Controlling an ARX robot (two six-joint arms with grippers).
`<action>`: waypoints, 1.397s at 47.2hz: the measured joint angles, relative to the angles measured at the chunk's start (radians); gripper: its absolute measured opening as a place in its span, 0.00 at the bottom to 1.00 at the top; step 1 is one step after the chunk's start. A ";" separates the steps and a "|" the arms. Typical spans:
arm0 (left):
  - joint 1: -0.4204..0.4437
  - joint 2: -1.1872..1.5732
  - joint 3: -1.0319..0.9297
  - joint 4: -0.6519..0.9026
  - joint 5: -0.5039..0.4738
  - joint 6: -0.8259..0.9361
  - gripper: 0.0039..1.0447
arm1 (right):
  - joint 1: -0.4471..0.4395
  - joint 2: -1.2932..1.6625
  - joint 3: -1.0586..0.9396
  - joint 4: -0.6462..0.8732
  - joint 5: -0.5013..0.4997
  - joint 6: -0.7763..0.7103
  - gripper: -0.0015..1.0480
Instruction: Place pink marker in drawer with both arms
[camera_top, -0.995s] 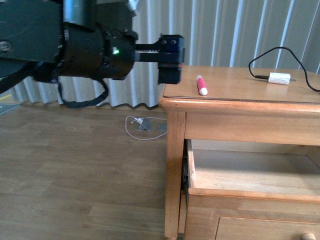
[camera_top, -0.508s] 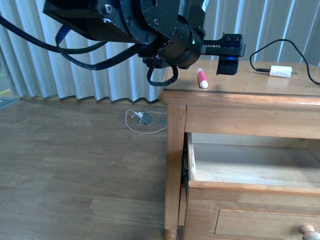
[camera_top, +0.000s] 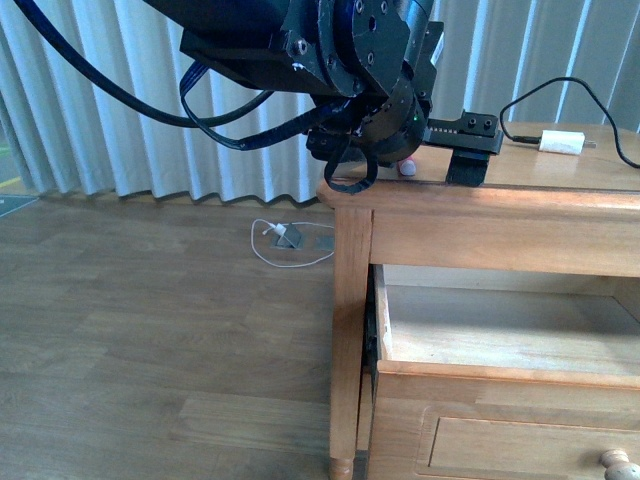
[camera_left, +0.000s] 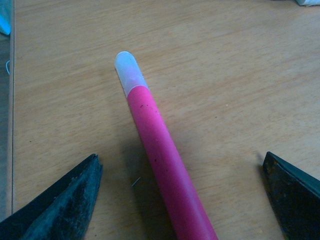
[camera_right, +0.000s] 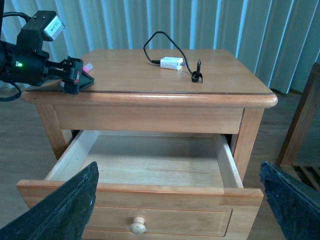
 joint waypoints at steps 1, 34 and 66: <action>0.000 0.002 0.003 -0.003 -0.002 0.001 0.95 | 0.000 0.000 0.000 0.000 0.000 0.000 0.92; 0.001 0.011 0.036 -0.066 -0.019 0.050 0.21 | 0.000 0.000 0.000 0.000 0.000 0.000 0.92; 0.065 -0.416 -0.492 0.252 0.480 0.175 0.14 | 0.000 0.000 0.000 0.000 0.000 0.000 0.92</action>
